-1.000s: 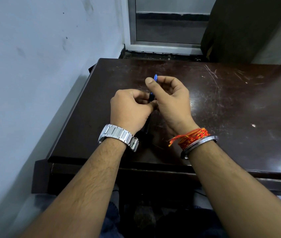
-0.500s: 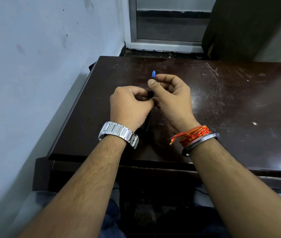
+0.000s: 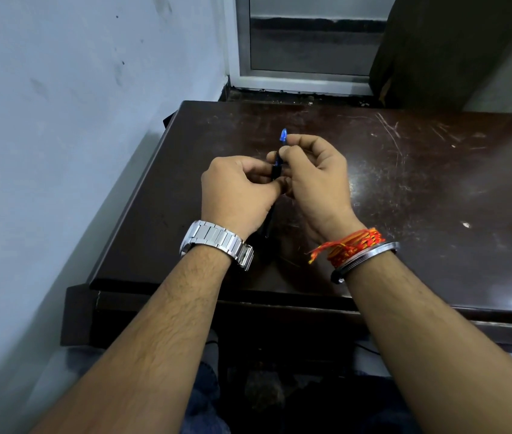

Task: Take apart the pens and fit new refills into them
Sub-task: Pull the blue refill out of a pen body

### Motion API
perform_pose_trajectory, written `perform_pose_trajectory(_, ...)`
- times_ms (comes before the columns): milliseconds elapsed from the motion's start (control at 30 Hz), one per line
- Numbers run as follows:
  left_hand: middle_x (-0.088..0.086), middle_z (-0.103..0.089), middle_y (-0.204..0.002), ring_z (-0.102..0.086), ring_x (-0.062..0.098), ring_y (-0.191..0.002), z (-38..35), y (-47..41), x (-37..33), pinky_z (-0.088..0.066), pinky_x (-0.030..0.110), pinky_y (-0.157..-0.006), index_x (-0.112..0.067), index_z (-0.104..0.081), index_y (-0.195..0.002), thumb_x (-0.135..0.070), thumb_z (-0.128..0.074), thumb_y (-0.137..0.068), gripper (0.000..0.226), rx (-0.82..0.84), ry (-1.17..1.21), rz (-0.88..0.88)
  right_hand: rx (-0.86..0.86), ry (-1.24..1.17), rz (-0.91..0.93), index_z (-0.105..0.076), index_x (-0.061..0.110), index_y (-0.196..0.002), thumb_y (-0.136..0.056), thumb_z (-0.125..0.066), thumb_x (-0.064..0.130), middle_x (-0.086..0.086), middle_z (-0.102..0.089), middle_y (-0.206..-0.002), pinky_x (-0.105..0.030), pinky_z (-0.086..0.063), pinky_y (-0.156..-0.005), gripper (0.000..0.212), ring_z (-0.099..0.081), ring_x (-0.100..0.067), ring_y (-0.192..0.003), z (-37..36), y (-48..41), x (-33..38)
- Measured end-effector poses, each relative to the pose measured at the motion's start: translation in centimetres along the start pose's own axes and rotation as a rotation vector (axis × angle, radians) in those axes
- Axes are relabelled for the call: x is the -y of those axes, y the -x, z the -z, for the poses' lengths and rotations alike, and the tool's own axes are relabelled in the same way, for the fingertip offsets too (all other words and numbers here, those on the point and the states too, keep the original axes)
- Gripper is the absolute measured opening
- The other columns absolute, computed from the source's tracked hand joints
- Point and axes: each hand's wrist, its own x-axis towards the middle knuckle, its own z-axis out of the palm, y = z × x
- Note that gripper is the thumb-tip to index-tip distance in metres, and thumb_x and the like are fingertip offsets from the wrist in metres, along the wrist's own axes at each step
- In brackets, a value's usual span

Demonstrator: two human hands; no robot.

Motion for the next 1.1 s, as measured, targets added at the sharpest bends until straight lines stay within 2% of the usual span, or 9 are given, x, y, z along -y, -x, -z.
perform_pose_trajectory(100,-0.024,-0.064,-0.055,-0.064,-0.012,-0.06,0.02,0.0,-0.09,-0.046,0.004,-0.054,-0.032,-0.073,-0.066,-0.025,-0.091,-0.063,0.019,-0.002,0.003,-0.009,-0.011,0.018,0.0,-0.066,0.012,-0.1,-0.092,-0.068,0.012,-0.007,-0.071,-0.086,-0.022,-0.049,-0.059,0.008,-0.063,-0.01,-0.067,-0.1,0.0,0.0)
perform_pose_trajectory(167,-0.023,-0.065,-0.055,-0.065,-0.012,-0.06,0.08,0.02,-0.15,-0.044,0.003,-0.053,-0.03,-0.074,-0.066,-0.025,-0.088,-0.064,0.016,-0.005,-0.001,-0.017,-0.027,0.05,0.018,-0.066,0.01,-0.105,-0.087,-0.077,0.02,-0.007,-0.069,-0.09,-0.027,-0.052,-0.065,0.022,-0.064,-0.012,-0.074,-0.07,0.06,-0.12)
perform_pose_trajectory(400,-0.021,-0.065,-0.059,-0.063,-0.013,-0.059,0.04,0.11,-0.14,-0.043,0.003,-0.053,-0.024,-0.08,-0.077,-0.023,-0.09,-0.065,0.016,0.001,-0.009,-0.014,-0.003,0.005,-0.001,-0.065,0.014,-0.094,-0.091,-0.06,0.003,-0.002,-0.073,-0.077,-0.017,-0.049,-0.055,0.013,-0.065,-0.005,-0.062,-0.1,-0.02,-0.2)
perform_pose_trajectory(467,-0.02,-0.065,-0.059,-0.062,-0.014,-0.058,0.04,0.09,-0.25,-0.043,0.003,-0.052,-0.028,-0.076,-0.071,-0.024,-0.091,-0.064,0.017,0.002,-0.004,-0.01,-0.023,0.013,0.011,-0.067,0.014,-0.095,-0.089,-0.067,0.011,-0.002,-0.071,-0.082,-0.022,-0.049,-0.06,0.007,-0.061,-0.005,-0.064,-0.16,-0.16,-0.21)
perform_pose_trajectory(567,-0.02,-0.066,-0.057,-0.064,-0.012,-0.058,0.17,0.09,-0.34,-0.042,0.003,-0.051,-0.032,-0.072,-0.064,-0.026,-0.087,-0.063,0.015,-0.002,-0.005,-0.027,-0.03,0.043,0.037,-0.066,0.013,-0.1,-0.084,-0.079,0.018,-0.002,-0.067,-0.084,-0.024,-0.05,-0.063,0.02,-0.061,-0.008,-0.069,-0.06,-0.07,-0.39)
perform_pose_trajectory(800,-0.016,-0.07,-0.063,-0.066,-0.006,-0.06,-0.01,0.08,-0.12,-0.048,0.009,-0.055,-0.024,-0.079,-0.075,-0.026,-0.09,-0.063,0.016,-0.001,-0.02,-0.005,0.003,-0.013,0.021,-0.064,0.015,-0.092,-0.09,-0.058,0.002,-0.001,-0.073,-0.072,-0.018,-0.05,-0.054,0.014,-0.067,-0.008,-0.063,-0.1,0.03,-0.18)
perform_pose_trajectory(867,-0.016,-0.07,-0.062,-0.065,-0.008,-0.06,-0.04,0.09,-0.21,-0.048,0.008,-0.055,-0.027,-0.076,-0.07,-0.025,-0.09,-0.063,0.015,0.0,0.002,0.008,0.002,0.005,0.026,-0.065,0.016,-0.091,-0.089,-0.065,0.011,-0.002,-0.073,-0.078,-0.02,-0.049,-0.057,0.006,-0.065,-0.008,-0.065,-0.2,0.09,-0.21)
perform_pose_trajectory(933,-0.018,-0.069,-0.06,-0.065,-0.009,-0.058,-0.04,0.12,-0.29,-0.046,0.007,-0.053,-0.031,-0.072,-0.064,-0.025,-0.087,-0.063,0.016,-0.009,0.009,0.01,-0.023,0.063,0.05,-0.067,0.016,-0.093,-0.086,-0.075,0.02,-0.003,-0.071,-0.085,-0.024,-0.049,-0.062,0.011,-0.063,-0.008,-0.07,-0.16,0.05,-0.45)
perform_pose_trajectory(1100,-0.017,-0.07,-0.061,-0.067,-0.006,-0.061,0.08,0.21,-0.38,-0.047,0.008,-0.052,-0.025,-0.078,-0.072,-0.023,-0.086,-0.063,0.012,0.002,0.008,0.003,-0.031,0.083,0.074,-0.068,0.015,-0.084,-0.087,-0.072,0.007,0.002,-0.069,-0.072,-0.023,-0.05,-0.058,0.009,-0.063,-0.005,-0.061,-0.29,-0.01,-0.39)
